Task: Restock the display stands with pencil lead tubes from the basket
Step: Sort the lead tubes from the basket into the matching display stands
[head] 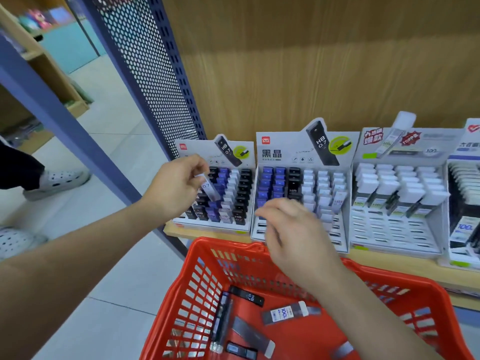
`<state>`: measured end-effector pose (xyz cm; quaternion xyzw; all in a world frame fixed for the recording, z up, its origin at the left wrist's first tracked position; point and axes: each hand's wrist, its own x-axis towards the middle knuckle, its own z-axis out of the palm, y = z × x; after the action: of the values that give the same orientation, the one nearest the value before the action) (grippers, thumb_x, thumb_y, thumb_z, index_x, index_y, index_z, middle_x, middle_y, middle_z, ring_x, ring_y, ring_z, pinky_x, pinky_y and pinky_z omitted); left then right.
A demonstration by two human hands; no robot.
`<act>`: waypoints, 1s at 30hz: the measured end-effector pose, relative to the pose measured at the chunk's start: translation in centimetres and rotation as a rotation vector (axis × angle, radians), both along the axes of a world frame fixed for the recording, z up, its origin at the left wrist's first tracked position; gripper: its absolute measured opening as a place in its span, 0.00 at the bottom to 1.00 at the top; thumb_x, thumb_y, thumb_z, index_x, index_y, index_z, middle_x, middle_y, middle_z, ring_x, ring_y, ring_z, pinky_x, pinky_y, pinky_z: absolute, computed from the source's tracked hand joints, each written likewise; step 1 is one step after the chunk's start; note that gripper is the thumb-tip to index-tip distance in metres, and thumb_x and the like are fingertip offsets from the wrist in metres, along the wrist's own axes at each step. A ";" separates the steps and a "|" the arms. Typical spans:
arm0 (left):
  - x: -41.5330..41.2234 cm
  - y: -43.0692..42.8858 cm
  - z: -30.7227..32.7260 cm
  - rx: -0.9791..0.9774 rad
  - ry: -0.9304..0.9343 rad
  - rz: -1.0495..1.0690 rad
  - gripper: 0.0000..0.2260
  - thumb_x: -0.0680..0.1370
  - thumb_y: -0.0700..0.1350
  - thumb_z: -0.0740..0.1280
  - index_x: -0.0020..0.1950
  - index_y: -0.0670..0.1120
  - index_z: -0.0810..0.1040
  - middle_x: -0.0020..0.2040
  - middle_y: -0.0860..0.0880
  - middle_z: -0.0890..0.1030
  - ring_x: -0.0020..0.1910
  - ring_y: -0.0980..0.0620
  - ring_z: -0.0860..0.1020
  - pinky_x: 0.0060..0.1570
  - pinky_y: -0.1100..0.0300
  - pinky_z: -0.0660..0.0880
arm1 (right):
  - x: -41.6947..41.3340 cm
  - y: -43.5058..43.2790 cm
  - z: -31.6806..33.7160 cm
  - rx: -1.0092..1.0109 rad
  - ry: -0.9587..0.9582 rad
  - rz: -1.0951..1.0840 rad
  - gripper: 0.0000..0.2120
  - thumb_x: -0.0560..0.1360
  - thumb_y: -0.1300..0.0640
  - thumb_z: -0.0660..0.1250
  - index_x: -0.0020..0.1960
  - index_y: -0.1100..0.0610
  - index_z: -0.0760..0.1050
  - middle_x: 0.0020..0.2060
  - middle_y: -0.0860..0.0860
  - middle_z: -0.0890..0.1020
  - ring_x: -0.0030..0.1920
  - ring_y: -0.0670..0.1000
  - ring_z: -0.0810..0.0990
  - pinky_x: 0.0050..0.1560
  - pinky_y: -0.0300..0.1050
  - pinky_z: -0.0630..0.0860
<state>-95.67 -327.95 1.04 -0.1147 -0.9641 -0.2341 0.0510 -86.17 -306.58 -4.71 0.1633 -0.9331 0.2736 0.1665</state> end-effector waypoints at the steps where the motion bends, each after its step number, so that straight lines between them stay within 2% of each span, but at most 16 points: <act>1: -0.1 -0.5 0.1 -0.015 0.012 -0.003 0.07 0.77 0.36 0.64 0.49 0.48 0.75 0.45 0.49 0.77 0.44 0.49 0.75 0.44 0.58 0.71 | 0.0 -0.8 0.0 0.051 -0.055 0.058 0.15 0.73 0.64 0.63 0.57 0.58 0.80 0.53 0.52 0.81 0.53 0.55 0.79 0.51 0.52 0.80; 4: 0.0 -2.1 0.2 -0.052 0.034 0.027 0.07 0.77 0.34 0.62 0.52 0.45 0.75 0.47 0.49 0.76 0.46 0.49 0.73 0.45 0.58 0.69 | 0.0 -2.8 -0.7 0.185 -0.265 0.168 0.18 0.78 0.62 0.60 0.67 0.55 0.75 0.64 0.51 0.75 0.63 0.54 0.73 0.62 0.52 0.75; 8: 0.2 -4.1 -0.6 -0.152 0.018 0.071 0.09 0.76 0.33 0.61 0.54 0.43 0.74 0.49 0.46 0.76 0.48 0.46 0.73 0.45 0.57 0.69 | -0.1 -4.4 -2.0 0.315 -0.462 0.158 0.25 0.80 0.60 0.58 0.76 0.53 0.63 0.76 0.54 0.62 0.75 0.55 0.60 0.71 0.53 0.68; 10: 0.2 -4.7 -0.7 -0.174 0.015 0.086 0.10 0.76 0.33 0.61 0.54 0.43 0.74 0.50 0.45 0.76 0.47 0.46 0.73 0.46 0.55 0.71 | -0.2 -4.9 -2.6 0.351 -0.482 0.134 0.26 0.79 0.61 0.58 0.77 0.54 0.60 0.76 0.54 0.61 0.76 0.54 0.57 0.72 0.52 0.67; 14: -0.5 -5.3 -0.7 -0.143 0.057 0.086 0.11 0.76 0.32 0.61 0.54 0.44 0.75 0.49 0.47 0.76 0.47 0.48 0.72 0.45 0.58 0.68 | -0.5 -5.3 -3.3 0.407 -0.436 0.102 0.27 0.79 0.60 0.58 0.77 0.54 0.61 0.74 0.50 0.64 0.75 0.52 0.57 0.73 0.50 0.64; 18: -0.8 -5.6 -1.7 -0.118 0.007 0.065 0.09 0.78 0.36 0.63 0.55 0.45 0.79 0.49 0.47 0.81 0.49 0.48 0.77 0.48 0.61 0.71 | -0.5 -5.8 -3.4 0.414 -0.429 0.097 0.26 0.80 0.59 0.57 0.78 0.53 0.59 0.76 0.49 0.61 0.77 0.50 0.54 0.74 0.49 0.58; 21: -0.9 -5.6 -2.5 -0.180 -0.050 0.018 0.08 0.79 0.40 0.66 0.56 0.46 0.81 0.51 0.48 0.83 0.51 0.50 0.79 0.50 0.64 0.69 | -0.8 -5.9 -3.4 0.406 -0.418 0.105 0.27 0.80 0.59 0.57 0.78 0.53 0.59 0.75 0.49 0.63 0.76 0.50 0.57 0.75 0.48 0.58; 23: -0.8 -5.6 -3.1 -0.214 -0.071 -0.006 0.09 0.79 0.41 0.65 0.57 0.46 0.82 0.52 0.49 0.84 0.53 0.50 0.79 0.53 0.63 0.71 | -1.0 -6.0 -3.5 0.407 -0.425 0.108 0.28 0.79 0.59 0.57 0.78 0.53 0.58 0.75 0.48 0.63 0.76 0.50 0.58 0.75 0.47 0.58; 26: -0.3 -5.6 -3.9 -0.245 -0.076 -0.031 0.11 0.80 0.40 0.64 0.58 0.46 0.82 0.54 0.49 0.83 0.55 0.49 0.79 0.56 0.61 0.72 | -1.2 -6.1 -3.6 0.411 -0.439 0.105 0.29 0.79 0.59 0.58 0.79 0.52 0.57 0.75 0.49 0.62 0.75 0.50 0.59 0.76 0.48 0.58; 30: -0.6 -5.9 -4.4 -0.273 -0.054 -0.018 0.14 0.80 0.37 0.63 0.62 0.48 0.80 0.57 0.49 0.82 0.57 0.50 0.79 0.55 0.64 0.70 | -1.3 -6.1 -3.7 0.413 -0.440 0.105 0.28 0.79 0.58 0.58 0.78 0.52 0.59 0.75 0.49 0.62 0.75 0.51 0.60 0.76 0.49 0.59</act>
<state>-96.27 -333.89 -3.36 -0.1228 -0.9869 -0.1042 0.0068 -87.49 -312.68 -8.40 0.1786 -0.9729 0.1154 -0.0905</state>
